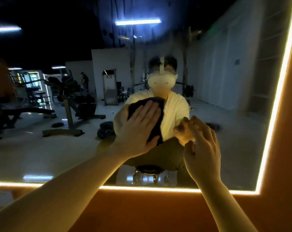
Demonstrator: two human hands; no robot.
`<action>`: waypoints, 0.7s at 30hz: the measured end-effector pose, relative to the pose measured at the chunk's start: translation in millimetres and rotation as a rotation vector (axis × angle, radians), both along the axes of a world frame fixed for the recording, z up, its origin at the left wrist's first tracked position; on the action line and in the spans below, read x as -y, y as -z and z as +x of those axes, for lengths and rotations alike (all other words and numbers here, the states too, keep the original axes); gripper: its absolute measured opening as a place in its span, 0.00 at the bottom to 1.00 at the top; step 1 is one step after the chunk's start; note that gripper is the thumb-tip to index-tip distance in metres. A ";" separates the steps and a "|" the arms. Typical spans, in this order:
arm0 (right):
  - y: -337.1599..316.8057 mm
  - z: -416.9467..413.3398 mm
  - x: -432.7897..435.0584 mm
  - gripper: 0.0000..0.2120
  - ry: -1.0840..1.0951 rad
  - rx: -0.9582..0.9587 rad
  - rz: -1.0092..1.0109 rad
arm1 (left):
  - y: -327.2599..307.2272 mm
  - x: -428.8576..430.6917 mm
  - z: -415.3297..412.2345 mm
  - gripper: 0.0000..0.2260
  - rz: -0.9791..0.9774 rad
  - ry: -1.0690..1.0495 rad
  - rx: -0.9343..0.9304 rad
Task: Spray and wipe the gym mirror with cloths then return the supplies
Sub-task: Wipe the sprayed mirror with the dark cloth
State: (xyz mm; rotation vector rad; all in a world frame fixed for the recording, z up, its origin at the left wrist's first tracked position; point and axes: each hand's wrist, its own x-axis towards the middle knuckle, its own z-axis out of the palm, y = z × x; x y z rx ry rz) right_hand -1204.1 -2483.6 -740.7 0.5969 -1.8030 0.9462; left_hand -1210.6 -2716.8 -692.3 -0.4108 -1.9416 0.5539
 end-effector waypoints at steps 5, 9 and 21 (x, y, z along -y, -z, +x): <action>-6.4 0.2 19.1 0.31 0.046 0.018 0.067 | -12.7 93.0 39.9 0.37 0.211 -0.152 -0.030; -15.8 -1.5 28.6 0.30 0.066 -0.009 0.038 | -33.0 106.6 48.8 0.37 0.379 -0.227 -0.070; -63.9 -22.1 -7.1 0.28 0.147 -0.176 0.176 | -68.0 -59.6 -12.0 0.35 0.175 -0.013 0.014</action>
